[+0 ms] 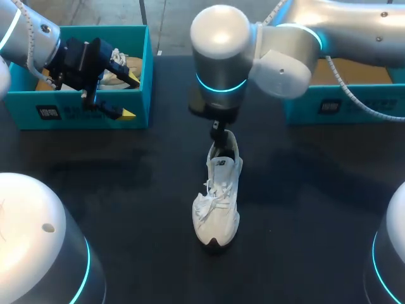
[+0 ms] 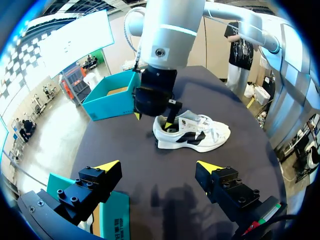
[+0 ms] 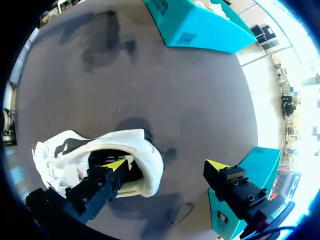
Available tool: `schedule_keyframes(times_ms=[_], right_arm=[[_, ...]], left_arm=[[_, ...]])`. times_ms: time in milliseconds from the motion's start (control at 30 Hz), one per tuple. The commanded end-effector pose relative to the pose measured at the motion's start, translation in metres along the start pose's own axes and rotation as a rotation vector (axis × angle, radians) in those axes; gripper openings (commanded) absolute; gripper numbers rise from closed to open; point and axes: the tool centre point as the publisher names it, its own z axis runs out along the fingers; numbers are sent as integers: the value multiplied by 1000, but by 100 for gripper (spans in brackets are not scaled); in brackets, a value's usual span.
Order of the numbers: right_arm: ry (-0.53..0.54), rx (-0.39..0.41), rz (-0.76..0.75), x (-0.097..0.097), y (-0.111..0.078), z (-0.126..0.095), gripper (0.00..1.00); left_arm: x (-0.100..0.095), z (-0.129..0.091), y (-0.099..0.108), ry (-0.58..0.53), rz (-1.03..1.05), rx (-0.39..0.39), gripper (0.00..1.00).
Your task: Take the shoe out of the shoebox, open the shoe tongue, remove and reinsert the insole, then place the shoe into the shoebox
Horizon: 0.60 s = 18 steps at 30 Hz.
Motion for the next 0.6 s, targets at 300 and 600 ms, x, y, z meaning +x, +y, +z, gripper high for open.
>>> schedule_keyframes(times_ms=[300, 600], right_arm=[[31, 23, -45, 1, -13, 33, 84], [58, 32, -82, 5, -16, 49, 51]], left_arm=[[0, 0, 0, 0, 0, -3, 100], [0, 0, 0, 0, 0, -3, 100]])
